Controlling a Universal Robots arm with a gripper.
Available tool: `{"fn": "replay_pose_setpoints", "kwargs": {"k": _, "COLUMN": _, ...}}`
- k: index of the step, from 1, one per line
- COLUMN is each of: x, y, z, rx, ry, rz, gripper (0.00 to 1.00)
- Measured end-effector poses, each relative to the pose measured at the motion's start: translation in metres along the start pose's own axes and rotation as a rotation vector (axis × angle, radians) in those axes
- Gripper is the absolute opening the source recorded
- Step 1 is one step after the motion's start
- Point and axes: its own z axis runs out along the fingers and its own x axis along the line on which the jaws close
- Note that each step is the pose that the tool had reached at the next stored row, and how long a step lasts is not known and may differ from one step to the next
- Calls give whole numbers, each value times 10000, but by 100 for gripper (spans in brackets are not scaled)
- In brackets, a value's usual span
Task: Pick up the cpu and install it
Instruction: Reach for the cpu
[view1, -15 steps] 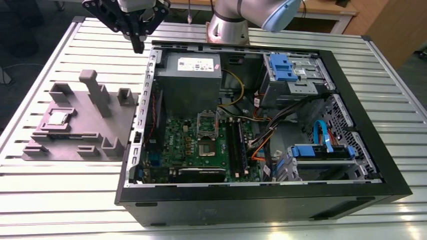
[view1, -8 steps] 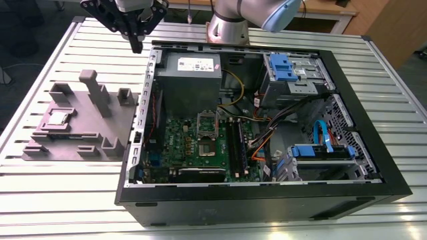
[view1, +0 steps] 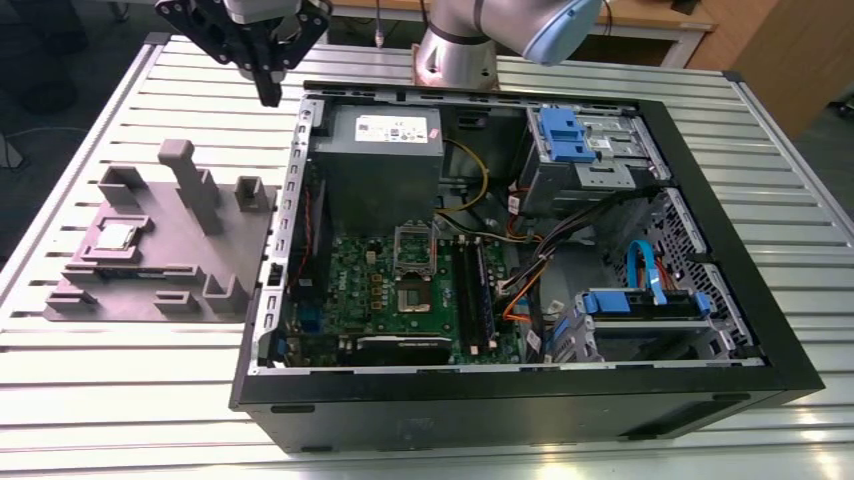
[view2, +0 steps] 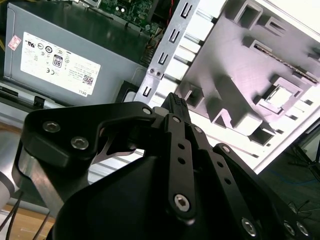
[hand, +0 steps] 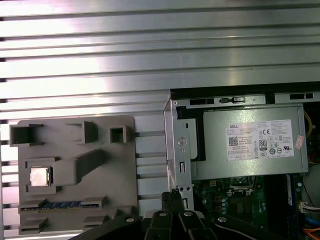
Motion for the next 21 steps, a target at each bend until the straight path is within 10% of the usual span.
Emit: {"fn": "replay_pose_setpoints", "kwargs": {"k": 21, "x": 92, "y": -7, "z": -2, "rx": 1, "ry": 0, "rz": 1, "gripper": 10}}
